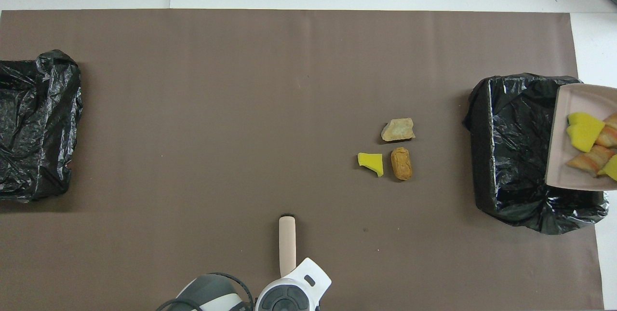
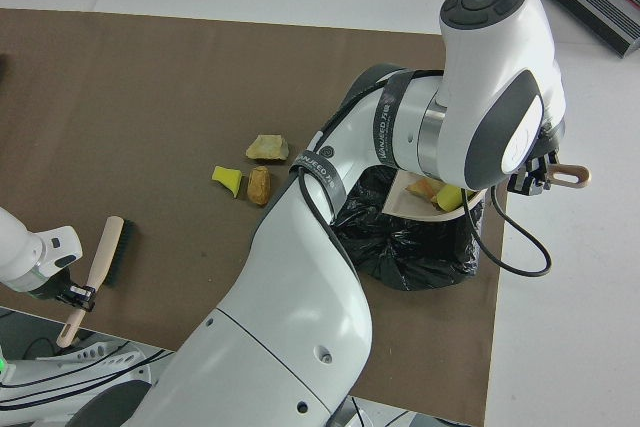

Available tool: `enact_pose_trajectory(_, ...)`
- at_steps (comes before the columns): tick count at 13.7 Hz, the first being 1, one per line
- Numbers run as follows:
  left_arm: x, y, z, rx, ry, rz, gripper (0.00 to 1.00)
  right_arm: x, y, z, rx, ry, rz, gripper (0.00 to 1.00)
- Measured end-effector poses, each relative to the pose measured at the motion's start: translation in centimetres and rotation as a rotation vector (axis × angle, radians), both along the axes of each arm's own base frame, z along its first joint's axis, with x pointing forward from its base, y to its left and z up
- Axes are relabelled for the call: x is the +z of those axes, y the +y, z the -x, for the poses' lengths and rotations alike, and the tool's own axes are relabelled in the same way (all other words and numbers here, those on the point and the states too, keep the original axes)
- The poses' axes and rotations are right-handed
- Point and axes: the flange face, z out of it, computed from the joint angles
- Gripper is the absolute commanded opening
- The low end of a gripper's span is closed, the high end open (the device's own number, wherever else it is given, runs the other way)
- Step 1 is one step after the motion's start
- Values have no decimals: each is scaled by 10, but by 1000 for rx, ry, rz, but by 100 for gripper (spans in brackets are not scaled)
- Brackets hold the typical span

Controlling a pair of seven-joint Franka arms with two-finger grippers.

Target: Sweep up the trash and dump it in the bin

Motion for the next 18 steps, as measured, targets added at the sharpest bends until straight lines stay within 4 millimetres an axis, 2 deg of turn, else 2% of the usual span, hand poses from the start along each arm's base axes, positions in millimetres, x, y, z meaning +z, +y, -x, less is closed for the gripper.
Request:
enact_pose_trajectory(1,-1,0,0,-5,1,1,74,-5,4,-5,9,18,30,0)
enact_pose_trajectory(2,-1,0,-1,-8,2,2,87,-7,9,-10,26,36,67,0)
enact_pose_trajectory(5,1,1,-4,-3,2,6,94,-5,25,-21,82,53,145,0)
enact_pose_trajectory(6,3,3,-10,3,1,11,100,-5,26,-24,103,43,168,0)
enact_pose_trajectory(8,19,7,-33,3,2,29,100,-10,21,-24,131,31,198,0)
enact_pose_trajectory(11,65,23,-91,-34,-76,25,100,-14,16,-21,135,45,216,0)
enact_pose_trajectory(13,105,42,-131,-42,-129,13,100,-14,15,-21,142,51,223,0)
enact_pose_trajectory(15,150,73,-171,-73,-156,17,100,-10,16,-20,162,71,259,0)
enact_pose_trajectory(18,214,130,-222,-131,-212,46,100,-5,25,-26,211,100,332,0)
